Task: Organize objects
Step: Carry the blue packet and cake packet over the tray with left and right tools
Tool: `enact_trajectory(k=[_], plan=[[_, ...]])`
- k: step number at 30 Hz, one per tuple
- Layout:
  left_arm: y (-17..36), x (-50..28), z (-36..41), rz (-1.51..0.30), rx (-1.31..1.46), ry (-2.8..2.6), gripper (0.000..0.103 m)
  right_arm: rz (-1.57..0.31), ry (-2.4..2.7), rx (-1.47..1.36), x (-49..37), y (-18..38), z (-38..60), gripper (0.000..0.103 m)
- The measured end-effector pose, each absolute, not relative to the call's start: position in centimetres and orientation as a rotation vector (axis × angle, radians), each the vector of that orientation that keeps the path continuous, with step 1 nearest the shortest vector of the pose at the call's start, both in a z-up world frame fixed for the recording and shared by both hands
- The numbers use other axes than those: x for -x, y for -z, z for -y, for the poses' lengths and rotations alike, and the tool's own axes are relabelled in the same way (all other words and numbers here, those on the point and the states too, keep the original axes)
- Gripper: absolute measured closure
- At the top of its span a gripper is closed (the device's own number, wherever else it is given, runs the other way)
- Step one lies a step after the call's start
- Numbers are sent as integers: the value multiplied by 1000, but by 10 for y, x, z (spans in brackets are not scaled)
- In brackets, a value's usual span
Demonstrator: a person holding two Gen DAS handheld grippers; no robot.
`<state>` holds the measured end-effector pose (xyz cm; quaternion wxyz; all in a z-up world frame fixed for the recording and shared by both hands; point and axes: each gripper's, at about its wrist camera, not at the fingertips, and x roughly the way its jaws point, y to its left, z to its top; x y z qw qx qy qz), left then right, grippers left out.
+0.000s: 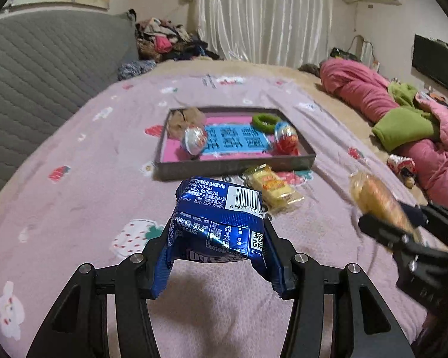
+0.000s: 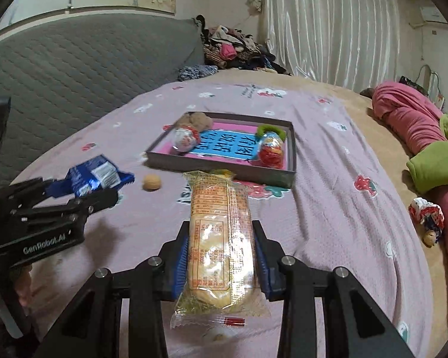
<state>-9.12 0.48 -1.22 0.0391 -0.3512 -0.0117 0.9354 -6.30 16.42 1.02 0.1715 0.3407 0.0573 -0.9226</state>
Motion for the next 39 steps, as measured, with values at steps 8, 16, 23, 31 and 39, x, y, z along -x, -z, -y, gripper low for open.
enact_trajectory(k=[8,16,23,31,39], plan=[[-18,65,0,47,1026,-2923,48,-160,2653,-872,37,-44,-162,64],[-38,45,6,32,969,-2968,48,-161,2664,-815,24,-64,-162,64],[-48,38,9,29,947,-2988,48,-162,2663,-815,17,-71,-160,64],[-56,41,12,42,941,-2990,48,-182,2678,-789,17,-80,-158,64],[-64,60,11,16,928,-3000,48,-208,2678,-762,27,-93,-154,64]])
